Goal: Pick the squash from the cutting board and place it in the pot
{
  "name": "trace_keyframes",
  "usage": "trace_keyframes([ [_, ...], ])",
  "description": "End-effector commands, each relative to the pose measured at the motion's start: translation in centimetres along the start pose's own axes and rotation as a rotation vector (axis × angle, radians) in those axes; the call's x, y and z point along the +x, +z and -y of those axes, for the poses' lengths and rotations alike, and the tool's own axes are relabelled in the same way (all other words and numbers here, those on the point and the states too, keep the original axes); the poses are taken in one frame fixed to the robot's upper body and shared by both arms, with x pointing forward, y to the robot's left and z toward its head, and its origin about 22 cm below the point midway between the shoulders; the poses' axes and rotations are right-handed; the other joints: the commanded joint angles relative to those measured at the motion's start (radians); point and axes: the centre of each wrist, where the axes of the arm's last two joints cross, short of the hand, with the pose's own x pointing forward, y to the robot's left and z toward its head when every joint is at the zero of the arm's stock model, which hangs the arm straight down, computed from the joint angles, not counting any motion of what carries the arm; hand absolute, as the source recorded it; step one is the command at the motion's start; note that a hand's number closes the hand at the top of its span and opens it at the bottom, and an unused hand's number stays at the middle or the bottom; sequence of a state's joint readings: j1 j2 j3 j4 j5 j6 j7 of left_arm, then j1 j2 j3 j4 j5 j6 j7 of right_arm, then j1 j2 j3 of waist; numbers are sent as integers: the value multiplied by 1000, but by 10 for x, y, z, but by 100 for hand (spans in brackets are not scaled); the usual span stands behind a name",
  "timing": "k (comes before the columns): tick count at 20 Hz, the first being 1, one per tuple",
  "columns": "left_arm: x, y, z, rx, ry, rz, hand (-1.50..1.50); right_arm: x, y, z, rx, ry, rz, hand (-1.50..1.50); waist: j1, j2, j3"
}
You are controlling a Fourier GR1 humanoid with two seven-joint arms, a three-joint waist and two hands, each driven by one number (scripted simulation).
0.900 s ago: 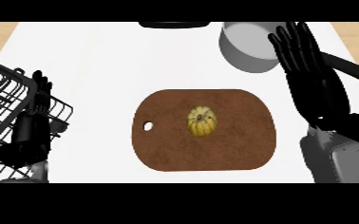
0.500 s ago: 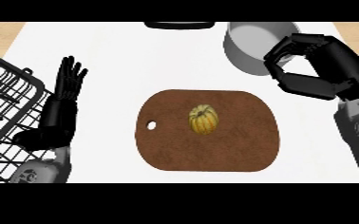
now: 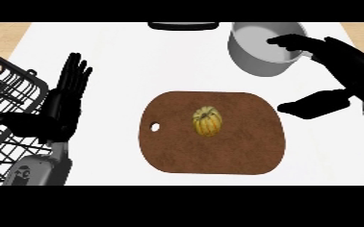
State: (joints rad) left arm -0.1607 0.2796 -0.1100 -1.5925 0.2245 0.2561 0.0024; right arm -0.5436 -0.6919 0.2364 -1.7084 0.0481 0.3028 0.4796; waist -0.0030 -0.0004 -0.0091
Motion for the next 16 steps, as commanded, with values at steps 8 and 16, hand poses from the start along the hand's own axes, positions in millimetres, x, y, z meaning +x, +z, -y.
trace_keyframes([
  [8, 24, -29, -19, 23, 10, 44, 0, 77, -17, -16, 348, 347, -182, -150, 18, -2, 5],
  [16, 28, -35, -22, 20, -1, 64, 0, 109, -55, -77, 455, 364, -281, -150, 14, -1, 7],
])
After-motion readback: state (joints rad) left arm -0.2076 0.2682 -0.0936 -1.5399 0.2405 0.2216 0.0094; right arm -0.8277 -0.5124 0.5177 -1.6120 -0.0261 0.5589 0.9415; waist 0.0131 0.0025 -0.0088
